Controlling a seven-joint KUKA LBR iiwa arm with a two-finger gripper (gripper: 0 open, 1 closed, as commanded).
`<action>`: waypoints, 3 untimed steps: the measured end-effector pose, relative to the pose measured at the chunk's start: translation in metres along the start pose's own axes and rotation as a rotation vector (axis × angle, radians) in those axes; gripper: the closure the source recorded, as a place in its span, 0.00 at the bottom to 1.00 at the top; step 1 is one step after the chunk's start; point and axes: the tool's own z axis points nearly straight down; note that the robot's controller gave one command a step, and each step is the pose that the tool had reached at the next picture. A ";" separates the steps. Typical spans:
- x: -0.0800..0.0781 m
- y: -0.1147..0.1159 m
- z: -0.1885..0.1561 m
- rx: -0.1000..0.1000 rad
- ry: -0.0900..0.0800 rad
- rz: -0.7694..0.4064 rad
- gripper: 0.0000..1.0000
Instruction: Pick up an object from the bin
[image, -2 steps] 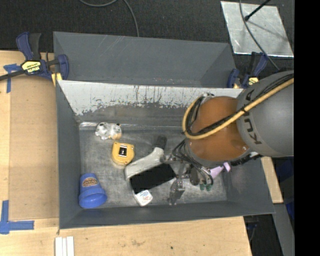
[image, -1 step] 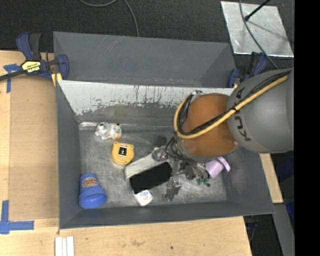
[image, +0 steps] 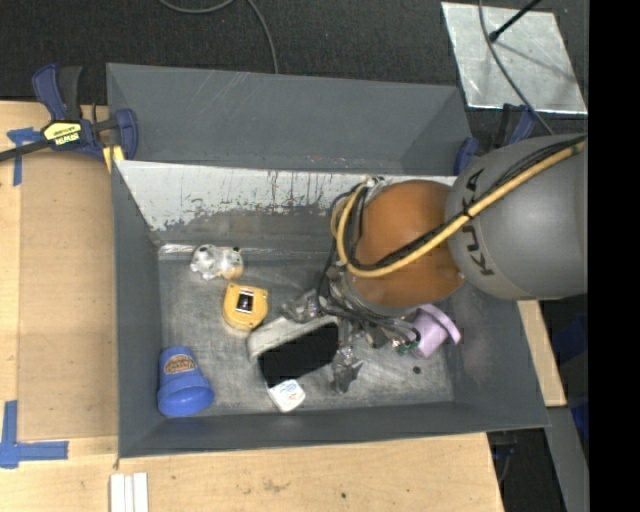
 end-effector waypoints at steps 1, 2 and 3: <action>-0.004 -0.002 0.010 0.005 -0.017 -0.056 0.00; -0.007 -0.003 0.020 0.000 -0.001 -0.091 0.00; -0.025 0.015 0.024 -0.001 0.003 -0.164 1.00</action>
Offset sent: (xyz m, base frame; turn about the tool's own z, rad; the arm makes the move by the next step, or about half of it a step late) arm 0.0090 0.0013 -0.0290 -0.0375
